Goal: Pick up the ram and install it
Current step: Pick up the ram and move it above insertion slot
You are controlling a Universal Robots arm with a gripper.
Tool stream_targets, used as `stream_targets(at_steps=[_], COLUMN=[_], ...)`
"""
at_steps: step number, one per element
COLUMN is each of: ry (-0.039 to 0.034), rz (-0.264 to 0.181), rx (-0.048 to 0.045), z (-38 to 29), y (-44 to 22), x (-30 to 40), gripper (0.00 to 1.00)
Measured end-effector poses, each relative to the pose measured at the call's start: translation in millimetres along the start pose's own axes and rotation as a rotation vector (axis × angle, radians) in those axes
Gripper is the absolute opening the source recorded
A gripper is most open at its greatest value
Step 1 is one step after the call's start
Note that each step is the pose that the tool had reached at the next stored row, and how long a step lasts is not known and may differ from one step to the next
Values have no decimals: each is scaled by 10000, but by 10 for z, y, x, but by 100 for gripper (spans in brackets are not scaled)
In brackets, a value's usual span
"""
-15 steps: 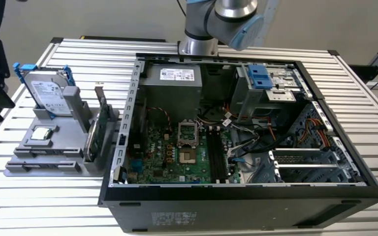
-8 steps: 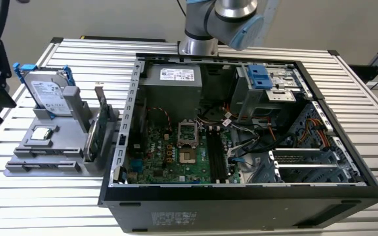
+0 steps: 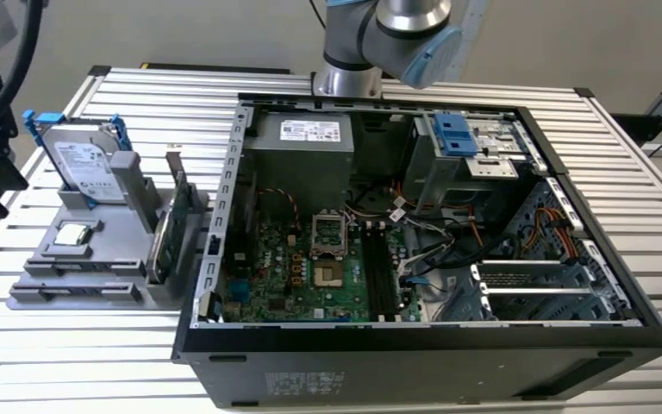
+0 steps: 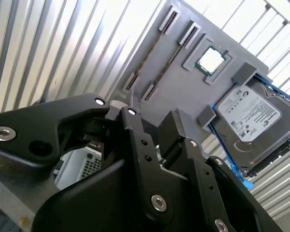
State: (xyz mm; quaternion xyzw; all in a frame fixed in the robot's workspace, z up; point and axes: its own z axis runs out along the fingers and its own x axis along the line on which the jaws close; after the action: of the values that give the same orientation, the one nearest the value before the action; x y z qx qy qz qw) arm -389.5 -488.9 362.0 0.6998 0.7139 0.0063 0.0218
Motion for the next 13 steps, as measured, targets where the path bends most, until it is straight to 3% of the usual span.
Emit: stream_targets(at_steps=[3,13], ry=[15,16], rz=[-402,-411], rx=[-9,-9], z=[2,2], y=[0,0], x=[0,0], gripper=[100,100])
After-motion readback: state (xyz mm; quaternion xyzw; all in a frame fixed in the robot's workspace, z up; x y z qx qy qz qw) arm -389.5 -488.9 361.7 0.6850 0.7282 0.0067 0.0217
